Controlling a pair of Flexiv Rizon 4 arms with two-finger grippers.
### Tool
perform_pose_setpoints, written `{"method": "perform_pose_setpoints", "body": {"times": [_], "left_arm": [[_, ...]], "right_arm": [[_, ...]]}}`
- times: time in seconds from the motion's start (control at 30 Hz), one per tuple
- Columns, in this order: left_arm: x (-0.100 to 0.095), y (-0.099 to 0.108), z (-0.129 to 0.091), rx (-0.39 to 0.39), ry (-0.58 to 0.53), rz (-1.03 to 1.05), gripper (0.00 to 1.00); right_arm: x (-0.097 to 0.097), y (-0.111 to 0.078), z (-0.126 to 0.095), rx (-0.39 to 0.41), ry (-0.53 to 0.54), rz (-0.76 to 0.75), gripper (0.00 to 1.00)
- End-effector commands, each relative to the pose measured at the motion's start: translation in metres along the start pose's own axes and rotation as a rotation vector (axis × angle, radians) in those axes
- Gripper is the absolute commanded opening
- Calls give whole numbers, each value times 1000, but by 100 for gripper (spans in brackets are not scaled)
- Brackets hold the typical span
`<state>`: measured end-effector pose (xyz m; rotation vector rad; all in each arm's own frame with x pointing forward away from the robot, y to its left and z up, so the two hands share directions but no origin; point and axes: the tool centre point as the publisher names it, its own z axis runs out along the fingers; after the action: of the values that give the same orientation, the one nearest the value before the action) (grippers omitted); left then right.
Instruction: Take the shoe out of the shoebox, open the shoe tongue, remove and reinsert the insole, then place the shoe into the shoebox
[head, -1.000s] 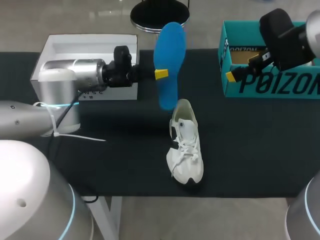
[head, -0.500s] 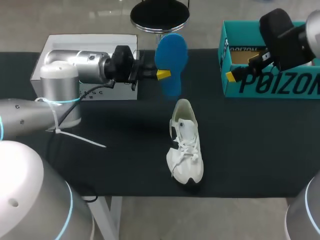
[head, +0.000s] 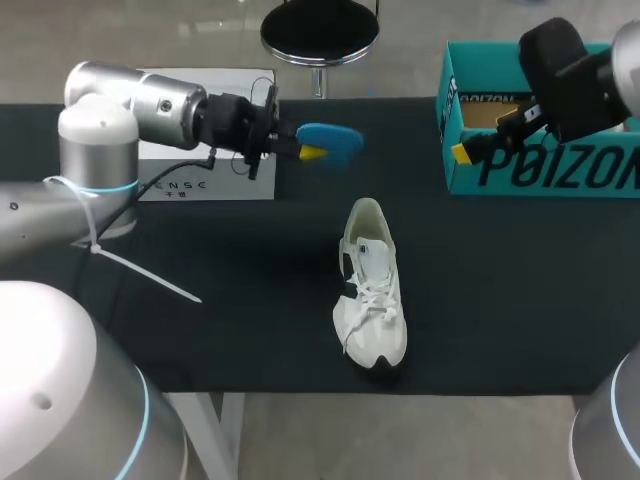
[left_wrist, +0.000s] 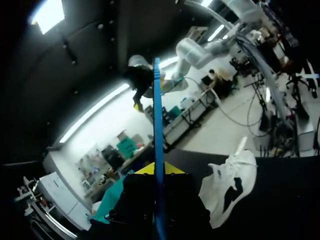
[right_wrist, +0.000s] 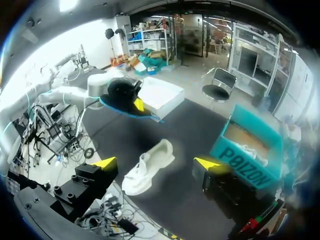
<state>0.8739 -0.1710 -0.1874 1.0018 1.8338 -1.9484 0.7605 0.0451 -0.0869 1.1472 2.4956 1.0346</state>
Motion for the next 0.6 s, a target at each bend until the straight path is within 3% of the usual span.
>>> {"method": "perform_pose_setpoints", "body": {"times": [0.03, 0.33, 0.6], "left_arm": [[1, -7, -1, -322, 206, 1010, 0], [1, -7, -1, -411, 263, 1288, 0], [1, -7, -1, -411, 263, 1288, 0]], "right_arm": [[0, 2, 2, 4, -2, 2, 100], [0, 2, 2, 4, -2, 2, 100], [0, 2, 2, 4, -2, 2, 100]]}}
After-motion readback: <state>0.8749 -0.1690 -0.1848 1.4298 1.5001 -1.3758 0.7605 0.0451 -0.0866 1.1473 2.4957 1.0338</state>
